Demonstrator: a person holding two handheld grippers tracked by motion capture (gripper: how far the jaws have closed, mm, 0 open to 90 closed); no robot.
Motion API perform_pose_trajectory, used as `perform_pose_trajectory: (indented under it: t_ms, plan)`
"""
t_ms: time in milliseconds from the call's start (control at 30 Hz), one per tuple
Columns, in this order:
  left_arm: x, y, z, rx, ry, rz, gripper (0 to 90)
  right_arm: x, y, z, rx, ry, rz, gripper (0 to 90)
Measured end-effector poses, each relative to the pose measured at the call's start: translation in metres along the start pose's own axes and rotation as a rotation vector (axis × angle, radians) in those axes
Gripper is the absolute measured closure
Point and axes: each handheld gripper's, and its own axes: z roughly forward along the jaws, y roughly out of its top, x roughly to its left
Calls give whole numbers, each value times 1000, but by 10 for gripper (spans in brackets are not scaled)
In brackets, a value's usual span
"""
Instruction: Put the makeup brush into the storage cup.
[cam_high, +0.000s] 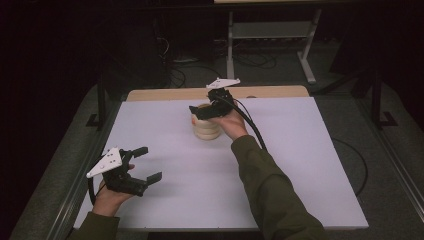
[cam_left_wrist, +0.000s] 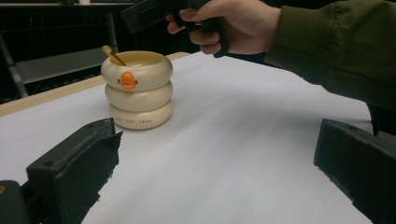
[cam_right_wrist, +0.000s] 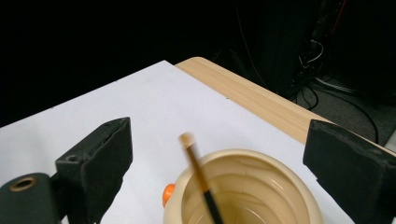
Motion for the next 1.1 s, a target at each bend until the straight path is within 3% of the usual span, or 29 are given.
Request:
perform_pose_trajectory:
  t_ms: [133, 200, 300, 367, 500, 1100]
  plan:
    - [1, 1, 2, 9, -4, 17, 0, -2, 0, -8, 10, 0, -13, 71]
    - [-1, 0, 3, 3, -5, -9, 0, -3, 0, -12, 16, -7, -19, 69]
    - [-1, 0, 4, -3, -3, -14, 0, -4, -1, -18, 6, -7, -7, 69]
    - [1, 0, 3, 11, -2, 9, 0, -7, -5, -23, 10, -3, -2, 70]
    - [2, 0, 2, 16, 0, 16, 0, -9, -8, -26, 27, -2, -8, 70]
    - [0, -2, 1, 8, 2, -1, 0, -18, -27, -58, 60, -17, -20, 65]
